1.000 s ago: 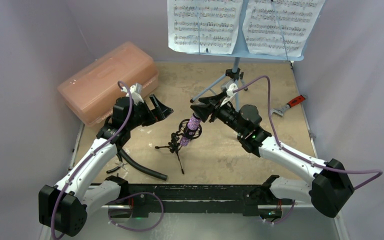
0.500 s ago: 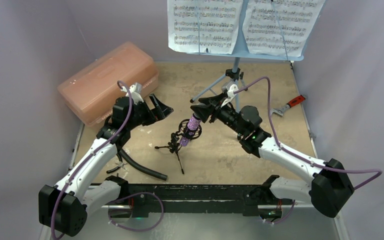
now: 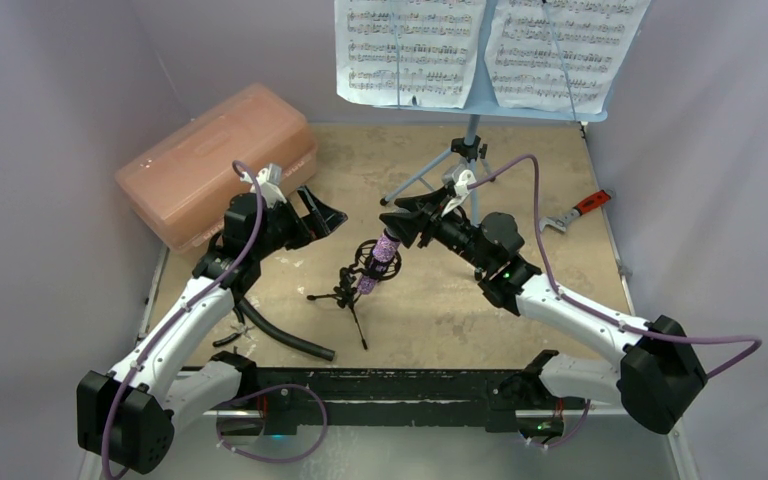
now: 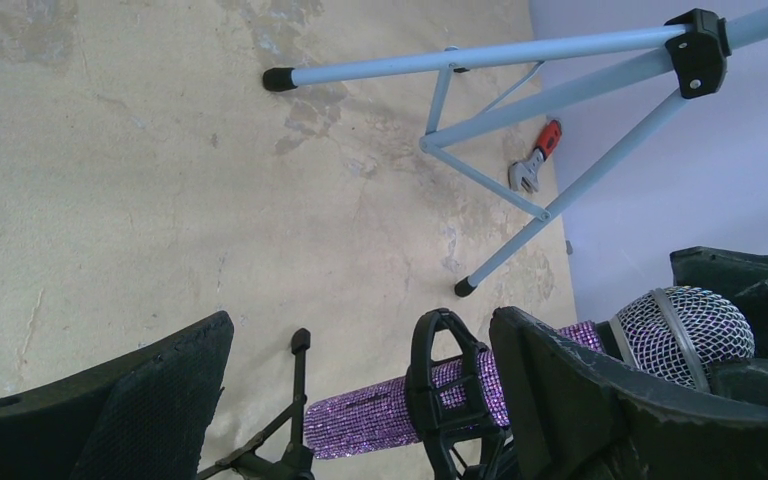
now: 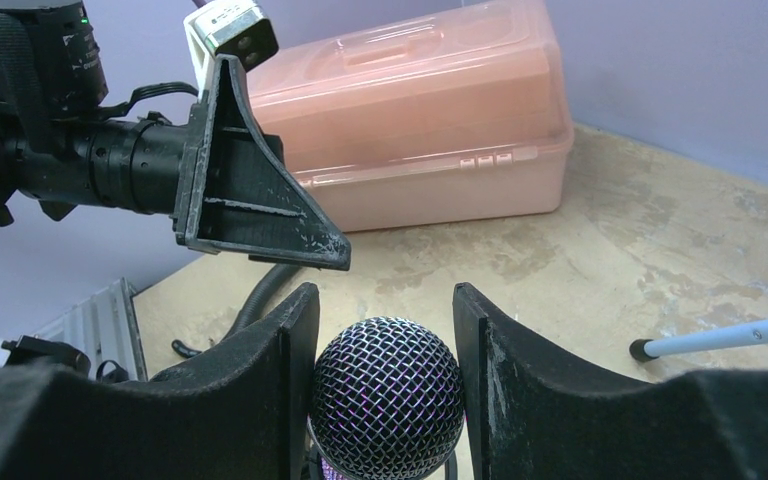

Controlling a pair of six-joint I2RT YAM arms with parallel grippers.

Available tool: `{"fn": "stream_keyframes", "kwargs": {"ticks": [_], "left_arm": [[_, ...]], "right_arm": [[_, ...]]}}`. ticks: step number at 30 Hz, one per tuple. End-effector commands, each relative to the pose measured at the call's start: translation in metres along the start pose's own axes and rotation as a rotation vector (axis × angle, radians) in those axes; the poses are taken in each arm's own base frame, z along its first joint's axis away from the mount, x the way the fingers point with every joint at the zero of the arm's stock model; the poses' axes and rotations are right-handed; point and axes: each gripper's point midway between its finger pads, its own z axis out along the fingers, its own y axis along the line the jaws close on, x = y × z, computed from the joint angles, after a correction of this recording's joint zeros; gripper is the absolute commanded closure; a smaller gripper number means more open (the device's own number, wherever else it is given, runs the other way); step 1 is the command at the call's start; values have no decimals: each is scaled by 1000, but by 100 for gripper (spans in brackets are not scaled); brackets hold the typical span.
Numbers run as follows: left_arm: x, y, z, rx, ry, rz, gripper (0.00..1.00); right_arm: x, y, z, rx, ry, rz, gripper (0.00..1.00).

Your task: Set up the instrument practice props

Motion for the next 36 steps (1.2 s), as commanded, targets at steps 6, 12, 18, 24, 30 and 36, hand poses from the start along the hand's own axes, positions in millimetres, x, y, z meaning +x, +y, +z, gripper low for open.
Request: {"fn": "stream_keyframes", "kwargs": {"ticks": [6,12,18,24,30,36], "left_arm": [[-11,-14,-2,67,-50,-2,1],[-12,-15,-2,74,-56,-6,1],[-11,-15,-3,76,-54,-18,1],[-15,-21,-3,101,-72,-22,1],[-17,-25,-3,121,-80,-37,1],[-19,-31,-4,144,-89,-34,1]], "right_arm": [[27,12,-5,-57,94,60,80],[13,12,-2,-49,65,42,73],[-10,17,1,-55,20,24,60],[-30,22,-3,-48,-22,31,48],[-46,22,-11,-17,-60,47,28],[-59,18,-19,32,-90,45,17]]}}
